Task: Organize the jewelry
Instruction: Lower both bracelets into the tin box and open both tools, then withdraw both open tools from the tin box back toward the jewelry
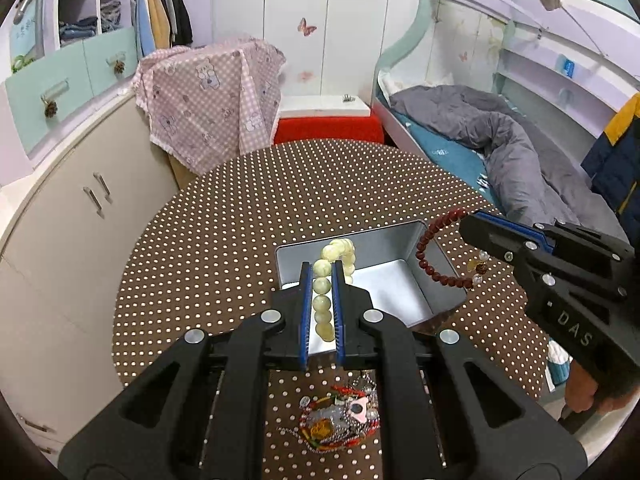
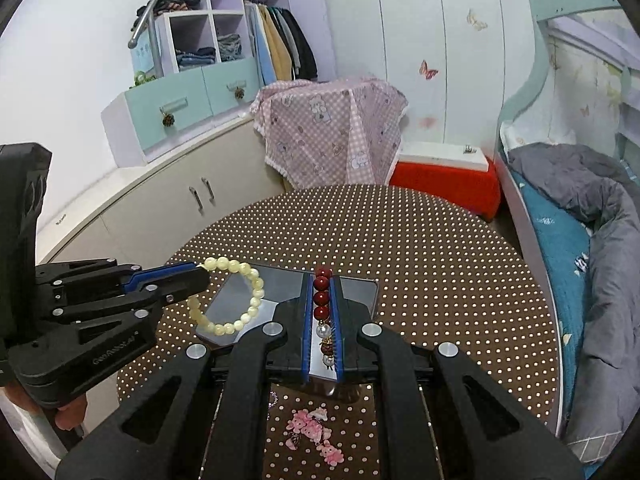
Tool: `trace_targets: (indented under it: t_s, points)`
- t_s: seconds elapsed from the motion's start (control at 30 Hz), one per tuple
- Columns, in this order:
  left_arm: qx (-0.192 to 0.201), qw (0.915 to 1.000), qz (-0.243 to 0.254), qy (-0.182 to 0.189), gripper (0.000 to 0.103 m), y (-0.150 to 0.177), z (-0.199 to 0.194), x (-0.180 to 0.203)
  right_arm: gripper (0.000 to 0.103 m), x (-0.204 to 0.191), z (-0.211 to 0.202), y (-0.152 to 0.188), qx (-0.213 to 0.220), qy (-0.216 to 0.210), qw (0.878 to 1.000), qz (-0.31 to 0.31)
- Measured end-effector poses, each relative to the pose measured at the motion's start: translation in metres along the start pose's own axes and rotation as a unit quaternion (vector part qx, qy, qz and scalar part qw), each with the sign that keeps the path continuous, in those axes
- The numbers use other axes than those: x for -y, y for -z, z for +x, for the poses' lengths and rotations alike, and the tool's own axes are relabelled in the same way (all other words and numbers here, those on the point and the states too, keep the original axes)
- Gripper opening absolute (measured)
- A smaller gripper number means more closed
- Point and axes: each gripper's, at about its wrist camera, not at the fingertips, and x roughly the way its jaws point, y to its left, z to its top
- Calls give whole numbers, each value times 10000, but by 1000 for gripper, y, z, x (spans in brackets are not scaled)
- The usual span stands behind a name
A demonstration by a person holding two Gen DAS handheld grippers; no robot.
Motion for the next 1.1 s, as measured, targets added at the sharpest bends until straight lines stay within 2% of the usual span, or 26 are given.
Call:
trace_targets:
  t_s: [0.13, 0.17, 0.2, 0.23, 0.27, 0.33, 0.47, 0.73, 0.9, 1.1]
  points:
    - [-107, 9997, 55, -226, 10, -5, 10, 0, 8, 2, 3, -2, -1, -1, 10000, 6]
    - [-114, 9996, 62, -242, 12, -5, 10, 0, 13, 4, 4, -2, -8, 1, 10000, 0]
    - [-133, 9997, 65, -210, 32, -5, 10, 2, 17, 5, 4, -3, -20, 26, 10000, -2]
    - [-133, 9998, 66, -156, 73, -6, 10, 1, 26, 7, 4, -3, -27, 84, 10000, 16]
    - [29, 9999, 42, -124, 81, -7, 6, 0, 38, 8, 5, -3, -29, 115, 9999, 35]
    - [220, 9994, 63, -266, 81, -6, 0, 1, 47, 11, 4, -3, -15, 159, 9998, 92]
    - [186, 9994, 23, -297, 81, -7, -1, 0, 52, 15, 2, 0, -43, 234, 9996, 128]
    - [155, 9994, -85, -296, 81, -2, -3, -3, 53, 15, -2, 3, -62, 272, 9995, 114]
    - [157, 9994, -94, -301, 81, 1, -6, -1, 58, 15, -5, 5, -52, 308, 9994, 121]
    - [3, 9994, -151, -300, 81, 11, -7, -4, 59, 14, -12, 11, -38, 345, 9993, 110]
